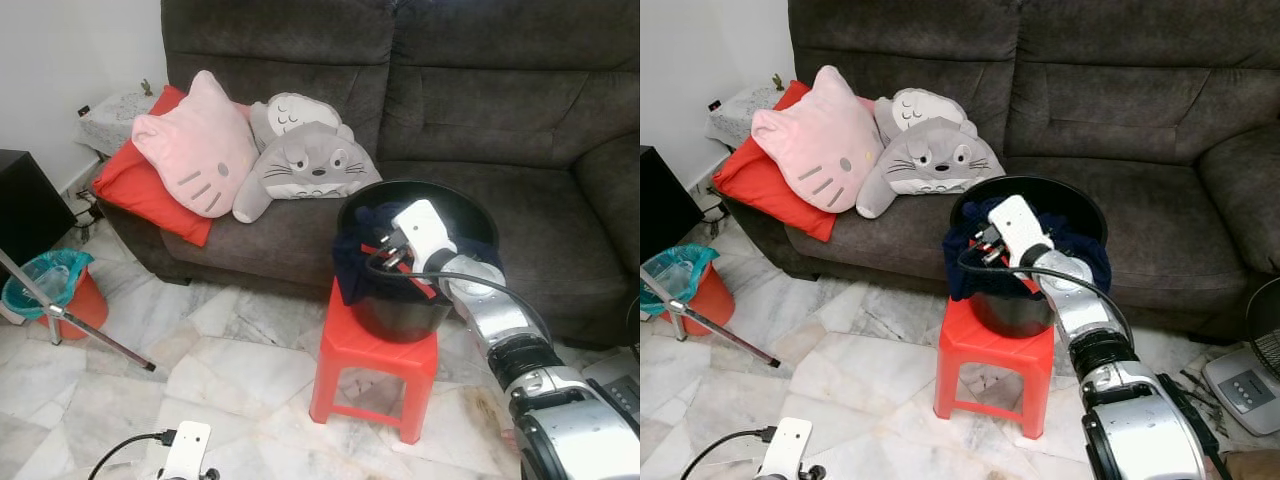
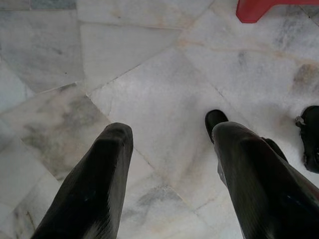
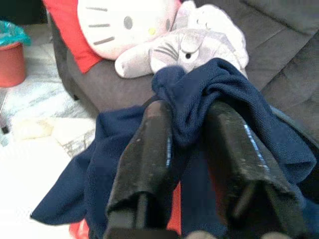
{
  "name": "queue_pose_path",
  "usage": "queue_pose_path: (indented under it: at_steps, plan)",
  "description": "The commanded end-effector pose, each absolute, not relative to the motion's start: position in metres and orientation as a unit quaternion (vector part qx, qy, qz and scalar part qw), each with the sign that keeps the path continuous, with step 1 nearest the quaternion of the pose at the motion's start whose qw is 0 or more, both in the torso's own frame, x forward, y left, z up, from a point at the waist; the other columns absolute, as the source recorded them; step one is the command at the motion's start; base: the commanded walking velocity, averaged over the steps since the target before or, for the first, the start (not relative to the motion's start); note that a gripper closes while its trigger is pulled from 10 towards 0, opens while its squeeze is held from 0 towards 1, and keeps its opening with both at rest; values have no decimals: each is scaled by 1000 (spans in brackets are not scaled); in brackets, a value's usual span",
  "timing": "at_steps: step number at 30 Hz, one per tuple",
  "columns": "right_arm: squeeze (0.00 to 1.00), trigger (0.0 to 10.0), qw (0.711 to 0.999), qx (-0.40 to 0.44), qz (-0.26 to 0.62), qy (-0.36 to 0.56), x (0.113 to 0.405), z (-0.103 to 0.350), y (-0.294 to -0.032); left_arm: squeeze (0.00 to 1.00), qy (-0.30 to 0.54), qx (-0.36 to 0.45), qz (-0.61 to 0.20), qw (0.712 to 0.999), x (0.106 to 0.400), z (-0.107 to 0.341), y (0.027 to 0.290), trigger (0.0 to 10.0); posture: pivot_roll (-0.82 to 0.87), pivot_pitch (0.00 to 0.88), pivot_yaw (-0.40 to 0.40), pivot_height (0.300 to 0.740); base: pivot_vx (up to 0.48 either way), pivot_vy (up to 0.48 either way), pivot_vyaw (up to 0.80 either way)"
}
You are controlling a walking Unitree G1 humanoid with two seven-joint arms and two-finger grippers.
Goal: Hang hanger
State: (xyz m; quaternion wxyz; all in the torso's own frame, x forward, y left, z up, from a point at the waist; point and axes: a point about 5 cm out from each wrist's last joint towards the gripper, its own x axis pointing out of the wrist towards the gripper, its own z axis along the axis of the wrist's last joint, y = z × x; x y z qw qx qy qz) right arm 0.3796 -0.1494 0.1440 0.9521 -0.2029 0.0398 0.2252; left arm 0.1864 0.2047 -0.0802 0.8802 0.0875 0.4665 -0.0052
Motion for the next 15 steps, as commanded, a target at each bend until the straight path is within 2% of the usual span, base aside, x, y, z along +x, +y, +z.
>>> queue_pose_path:
  at_steps: [1, 9, 15]
  plan:
    - [1000, 10000, 957, -188, 218, 14, 382, 156, -146, 0, 476, 95, -6, 874, 183, -81, 210, 10000, -208, 0, 83, 740, 0, 0, 0]
    - [1000, 10000, 957, -174, 230, -18, 372, 167, -132, 0, 477, 95, -5, 874, 183, -81, 210, 10000, -206, 0, 81, 740, 0, 0, 0]
    - [1000, 10000, 959, -172, 225, -2, 365, 161, -129, 0, 477, 95, -7, 874, 183, -82, 209, 10000, -214, 0, 79, 740, 0, 0, 0]
